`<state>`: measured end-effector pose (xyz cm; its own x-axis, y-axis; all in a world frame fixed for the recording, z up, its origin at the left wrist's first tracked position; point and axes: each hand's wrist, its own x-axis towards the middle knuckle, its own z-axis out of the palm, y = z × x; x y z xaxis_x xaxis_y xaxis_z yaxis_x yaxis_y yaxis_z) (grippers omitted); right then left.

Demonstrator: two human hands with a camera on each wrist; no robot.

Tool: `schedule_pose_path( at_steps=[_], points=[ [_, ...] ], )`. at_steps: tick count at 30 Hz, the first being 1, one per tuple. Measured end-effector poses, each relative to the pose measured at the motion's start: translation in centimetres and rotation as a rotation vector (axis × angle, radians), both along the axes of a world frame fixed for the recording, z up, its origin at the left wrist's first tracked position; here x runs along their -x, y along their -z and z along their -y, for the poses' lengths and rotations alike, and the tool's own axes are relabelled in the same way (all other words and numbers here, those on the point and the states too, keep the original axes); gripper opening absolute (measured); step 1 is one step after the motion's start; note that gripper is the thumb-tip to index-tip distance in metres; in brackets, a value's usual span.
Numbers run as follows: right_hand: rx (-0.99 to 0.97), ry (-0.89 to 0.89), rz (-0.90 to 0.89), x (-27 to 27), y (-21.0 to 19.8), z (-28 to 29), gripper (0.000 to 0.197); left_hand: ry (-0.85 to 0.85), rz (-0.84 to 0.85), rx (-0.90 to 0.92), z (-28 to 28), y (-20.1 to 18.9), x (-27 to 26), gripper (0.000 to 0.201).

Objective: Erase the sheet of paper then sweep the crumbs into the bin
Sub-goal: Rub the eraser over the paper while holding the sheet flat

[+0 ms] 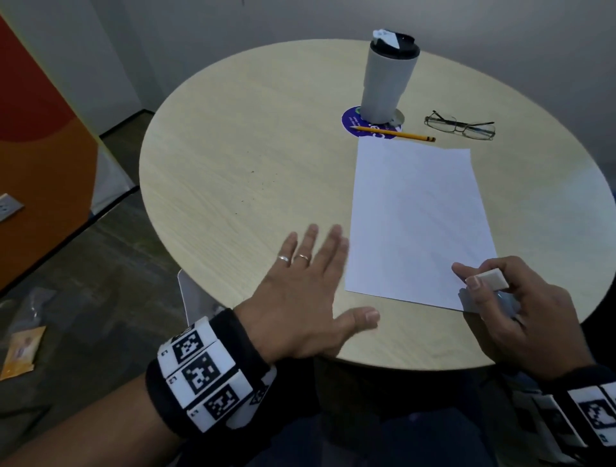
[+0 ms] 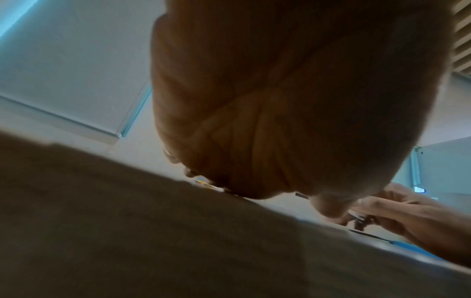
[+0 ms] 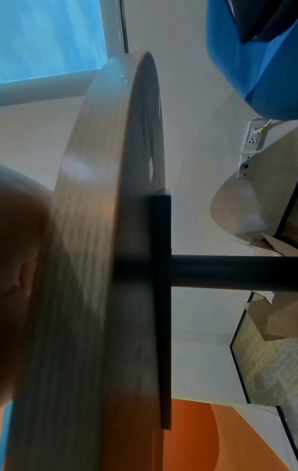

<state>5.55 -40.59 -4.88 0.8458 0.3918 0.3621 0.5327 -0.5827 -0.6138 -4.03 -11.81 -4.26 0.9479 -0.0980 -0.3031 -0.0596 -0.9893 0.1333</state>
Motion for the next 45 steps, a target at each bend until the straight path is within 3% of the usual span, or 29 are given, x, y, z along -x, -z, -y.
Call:
schedule_pose_path(
  at_steps=[2, 6, 10, 14, 15, 18, 23, 28, 33, 40, 45],
  points=[
    [0.004, 0.004, -0.002, -0.2, -0.1, 0.2, 0.014, -0.076, 0.001, 0.014, -0.5, -0.3, -0.4, 0.109],
    [0.034, -0.011, -0.024, -0.7, -0.7, 0.5, 0.013, 0.051, 0.097, 0.075, -0.9, -0.5, -1.2, 0.093],
    [0.136, -0.054, 0.152, -0.3, -2.3, -1.0, 0.013, 0.093, 0.081, 0.164, -0.8, -0.5, -1.3, 0.072],
    [0.179, -0.113, 0.049, 0.6, -3.4, -4.0, 0.013, 0.071, 0.235, 0.207, -0.9, -0.7, -1.1, 0.02],
    [0.2, -0.125, 0.032, 0.9, -3.4, -4.6, 0.013, 0.07, 0.262, 0.198, -0.8, -0.9, -1.0, 0.016],
    [0.189, -0.07, 0.003, 1.8, -2.7, -5.2, 0.007, 0.098, 0.29, 0.138, -0.1, -0.9, -0.6, 0.029],
    [0.126, 0.109, -0.103, 2.5, -0.8, -3.6, 0.009, 0.237, 0.245, 0.119, 2.4, 0.3, 1.9, 0.096],
    [0.055, 0.169, -0.185, 3.0, 0.1, -2.0, 0.004, 0.214, 0.214, 0.054, 4.1, 1.7, 3.6, 0.124],
    [-0.044, 0.115, -0.125, 4.2, -0.5, -3.4, 0.015, 0.2, 0.249, 0.018, 4.3, 2.3, 4.5, 0.126],
    [0.046, -0.037, -0.016, 5.4, 1.0, -6.0, 0.017, 0.229, 0.185, -0.11, 4.3, 2.2, 4.7, 0.118],
    [0.019, 0.078, -0.115, 3.8, 0.3, -3.9, 0.018, 0.263, 0.214, -0.086, 4.4, 1.9, 4.4, 0.104]
  ],
)
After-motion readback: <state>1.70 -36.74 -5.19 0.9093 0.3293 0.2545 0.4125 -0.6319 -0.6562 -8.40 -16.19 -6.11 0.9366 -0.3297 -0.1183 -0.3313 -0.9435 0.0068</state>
